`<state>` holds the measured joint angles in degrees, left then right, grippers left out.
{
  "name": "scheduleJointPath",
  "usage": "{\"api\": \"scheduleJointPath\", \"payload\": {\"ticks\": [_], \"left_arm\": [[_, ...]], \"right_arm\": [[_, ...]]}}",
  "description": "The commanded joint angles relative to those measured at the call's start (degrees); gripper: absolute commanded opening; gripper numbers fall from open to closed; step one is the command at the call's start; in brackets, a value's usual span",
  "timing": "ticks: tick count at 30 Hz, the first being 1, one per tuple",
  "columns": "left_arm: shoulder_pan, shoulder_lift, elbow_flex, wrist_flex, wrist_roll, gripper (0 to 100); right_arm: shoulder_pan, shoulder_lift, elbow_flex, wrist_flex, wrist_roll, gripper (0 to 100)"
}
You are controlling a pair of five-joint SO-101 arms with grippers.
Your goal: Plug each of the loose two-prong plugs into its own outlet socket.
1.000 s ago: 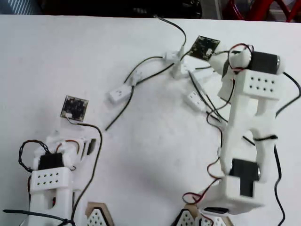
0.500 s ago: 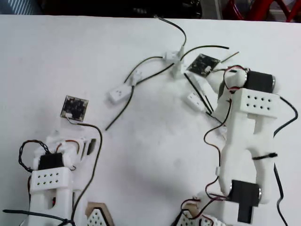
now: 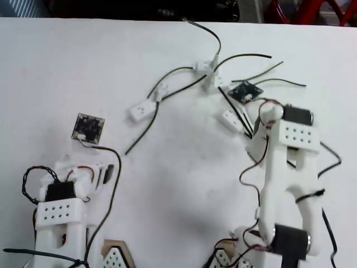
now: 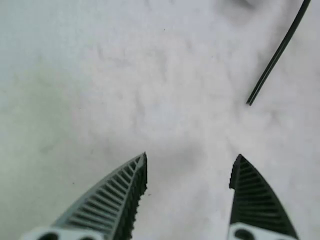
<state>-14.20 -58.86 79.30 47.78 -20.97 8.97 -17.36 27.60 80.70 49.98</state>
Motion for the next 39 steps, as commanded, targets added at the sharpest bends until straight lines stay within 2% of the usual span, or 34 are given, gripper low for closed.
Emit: {"api": "scheduleJointPath", "payload": {"ticks": [1, 6, 18, 22, 32, 36, 39], "left_arm": [[-0.4, -1.0, -0.1, -1.2, -0.7, 27], [-0.4, -1.0, -0.1, -1.2, -0.7, 27], [-0.4, -1.0, -0.1, -1.2, -0.7, 27], [-0.4, -1.0, -0.1, -1.2, -0.7, 27], [-0.4, -1.0, -0.1, -1.2, -0.7, 27], [-0.4, -1.0, -0.1, -1.2, -0.7, 27], [-0.4, -1.0, -0.1, -1.2, -0.7, 27]], "right_arm": [[0.5, -6.4, 8.3, -9.6, -2.5, 11.6], [0.7, -5.3, 13.0, -17.4, -3.0, 11.6], [3.1, 10.4, 12.6, -30.8, -2.6, 11.6], [5.2, 12.6, 12.4, -33.2, 2.1, 11.4], [6.5, 17.5, 12.4, -36.7, 2.6, 10.8], [6.5, 16.7, 12.0, -37.4, 2.6, 2.1], [6.5, 14.4, 11.9, -37.1, 2.6, 1.8]]}}
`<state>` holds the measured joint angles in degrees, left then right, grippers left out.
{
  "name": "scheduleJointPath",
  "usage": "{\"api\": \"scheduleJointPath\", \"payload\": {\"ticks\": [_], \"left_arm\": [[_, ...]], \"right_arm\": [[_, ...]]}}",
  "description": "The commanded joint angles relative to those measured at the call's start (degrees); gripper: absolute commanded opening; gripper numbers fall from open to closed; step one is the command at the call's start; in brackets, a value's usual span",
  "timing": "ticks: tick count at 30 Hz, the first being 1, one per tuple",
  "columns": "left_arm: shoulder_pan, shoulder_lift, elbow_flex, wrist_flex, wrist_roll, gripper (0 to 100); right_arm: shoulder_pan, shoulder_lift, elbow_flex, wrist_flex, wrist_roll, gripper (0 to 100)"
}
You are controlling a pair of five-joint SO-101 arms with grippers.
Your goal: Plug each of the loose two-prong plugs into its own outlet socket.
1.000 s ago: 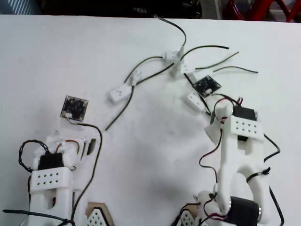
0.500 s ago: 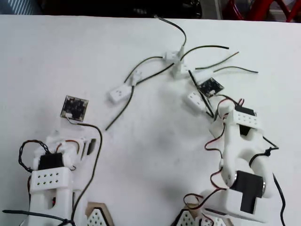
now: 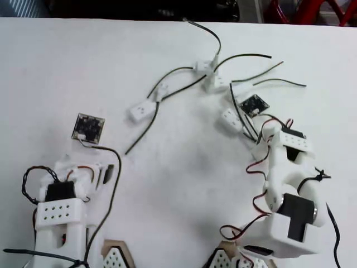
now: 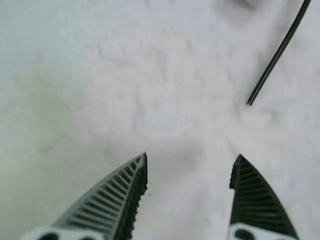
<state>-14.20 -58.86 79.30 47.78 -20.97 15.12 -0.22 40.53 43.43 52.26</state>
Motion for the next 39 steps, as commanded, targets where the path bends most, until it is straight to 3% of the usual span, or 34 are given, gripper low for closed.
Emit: {"api": "scheduleJointPath", "payload": {"ticks": [1, 10, 14, 20, 23, 28, 33, 39], "left_arm": [[-0.4, -1.0, -0.1, -1.2, -0.7, 27], [-0.2, -1.0, -0.1, -1.2, -0.7, 27], [-0.3, -1.0, -0.1, -1.2, -0.7, 27], [-0.4, -1.0, -0.1, -1.2, -0.7, 27], [-0.4, -1.0, -0.1, -1.2, -0.7, 27], [-0.4, -1.0, -0.1, -1.2, -0.7, 27], [-0.4, -1.0, -0.1, -1.2, -0.7, 27], [-0.4, -1.0, -0.1, -1.2, -0.7, 27]], "right_arm": [[0.9, -3.9, -1.1, 0.9, 0.4, 1.6], [2.5, -26.1, -1.1, 19.5, 0.4, 1.7], [1.8, -33.5, -0.8, 22.7, -0.2, 1.7], [0.6, -37.5, -1.0, 22.7, -10.8, 1.7], [-3.7, -39.0, -0.4, 23.3, -17.8, 1.7], [-17.5, -40.1, 3.8, 25.1, -25.5, 1.7], [-29.6, -36.1, 7.7, 24.8, -26.7, 1.7], [-35.3, -23.0, 6.2, 24.9, -26.5, 1.7]]}}
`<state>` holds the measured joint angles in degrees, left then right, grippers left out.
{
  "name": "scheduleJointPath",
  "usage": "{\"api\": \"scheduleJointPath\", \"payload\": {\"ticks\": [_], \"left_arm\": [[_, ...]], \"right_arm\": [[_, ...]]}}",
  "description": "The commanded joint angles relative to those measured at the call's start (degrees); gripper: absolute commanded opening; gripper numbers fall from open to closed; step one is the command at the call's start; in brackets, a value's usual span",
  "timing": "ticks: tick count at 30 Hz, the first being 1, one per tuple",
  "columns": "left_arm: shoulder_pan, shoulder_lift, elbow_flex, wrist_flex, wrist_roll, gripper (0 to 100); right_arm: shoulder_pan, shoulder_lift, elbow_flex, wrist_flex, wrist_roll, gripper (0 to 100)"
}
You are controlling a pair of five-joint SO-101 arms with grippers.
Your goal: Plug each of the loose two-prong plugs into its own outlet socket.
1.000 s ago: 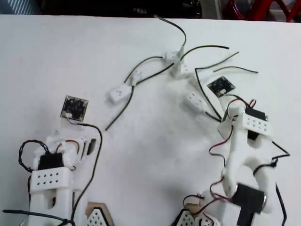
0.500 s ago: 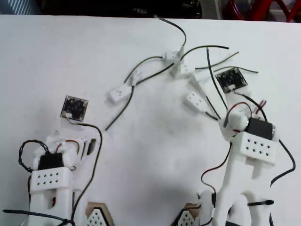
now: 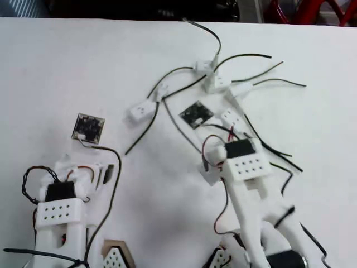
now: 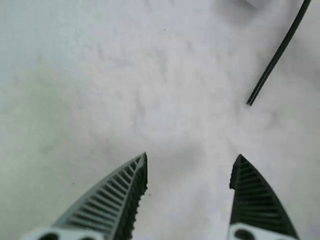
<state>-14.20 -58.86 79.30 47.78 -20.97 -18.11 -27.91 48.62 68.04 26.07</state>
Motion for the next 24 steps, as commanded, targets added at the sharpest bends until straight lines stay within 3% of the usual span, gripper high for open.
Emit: {"api": "scheduleJointPath", "payload": {"ticks": [1, 9, 12, 16, 24], "left_arm": [[-0.4, -1.0, -0.1, -1.2, -0.7, 27], [-0.4, -1.0, -0.1, -1.2, -0.7, 27], [-0.4, -1.0, -0.1, -1.2, -0.7, 27], [-0.4, -1.0, -0.1, -1.2, -0.7, 27], [-0.4, -1.0, -0.1, -1.2, -0.8, 27]], "right_arm": [[-2.4, 7.0, -2.8, 0.5, -0.3, 1.7], [-2.7, 21.5, -10.2, 0.7, -0.1, 2.2], [-2.7, 25.7, -13.0, 3.5, -0.1, 6.7], [-2.5, 29.1, -17.7, 9.0, 3.7, 6.0], [-2.2, 31.9, -21.6, 11.5, 4.3, 4.6]]}}
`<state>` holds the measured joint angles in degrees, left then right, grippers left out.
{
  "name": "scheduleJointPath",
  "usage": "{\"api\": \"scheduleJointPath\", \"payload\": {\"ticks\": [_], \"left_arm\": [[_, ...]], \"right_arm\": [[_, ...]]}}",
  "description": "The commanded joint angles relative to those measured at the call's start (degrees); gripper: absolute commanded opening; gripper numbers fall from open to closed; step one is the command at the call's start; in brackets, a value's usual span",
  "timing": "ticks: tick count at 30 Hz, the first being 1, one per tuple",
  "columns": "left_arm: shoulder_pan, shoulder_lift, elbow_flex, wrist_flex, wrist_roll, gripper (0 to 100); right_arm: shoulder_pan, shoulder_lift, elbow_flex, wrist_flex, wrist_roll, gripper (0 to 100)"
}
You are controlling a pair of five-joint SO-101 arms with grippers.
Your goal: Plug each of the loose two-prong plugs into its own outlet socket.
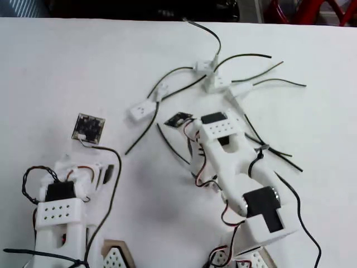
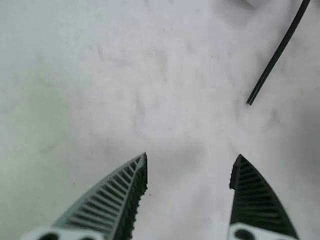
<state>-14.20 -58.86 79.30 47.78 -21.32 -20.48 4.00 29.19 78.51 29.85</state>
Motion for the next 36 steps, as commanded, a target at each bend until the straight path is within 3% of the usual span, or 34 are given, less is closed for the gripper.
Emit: {"api": "scheduleJointPath", "payload": {"ticks": [1, 7, 12, 16, 20, 28, 36], "left_arm": [[-0.4, -1.0, -0.1, -1.2, -0.4, 27], [-0.4, -1.0, -0.1, -1.2, -0.4, 27], [-0.4, -1.0, -0.1, -1.2, -0.4, 27], [-0.4, -1.0, -0.1, -1.2, -0.4, 27], [-0.4, -1.0, -0.2, -1.2, -0.4, 27], [-0.4, -1.1, -3.3, -0.5, 0.1, 27], [-0.1, -0.7, -20.7, 11.2, -0.3, 29]], "right_arm": [[0.1, 0.4, -2.2, 1.0, 0.5, 4.5], [0.0, 1.2, -2.2, 1.0, 0.7, 4.5], [0.0, -0.1, -2.7, 3.6, 6.2, 2.0], [0.8, -8.0, -6.8, 12.0, 6.1, 1.7], [3.8, -20.8, -8.3, 13.8, 5.8, 1.7], [5.2, -40.5, -6.7, 9.6, -10.8, 1.7], [6.2, -51.6, 13.3, -15.2, -25.1, 1.7]]}}
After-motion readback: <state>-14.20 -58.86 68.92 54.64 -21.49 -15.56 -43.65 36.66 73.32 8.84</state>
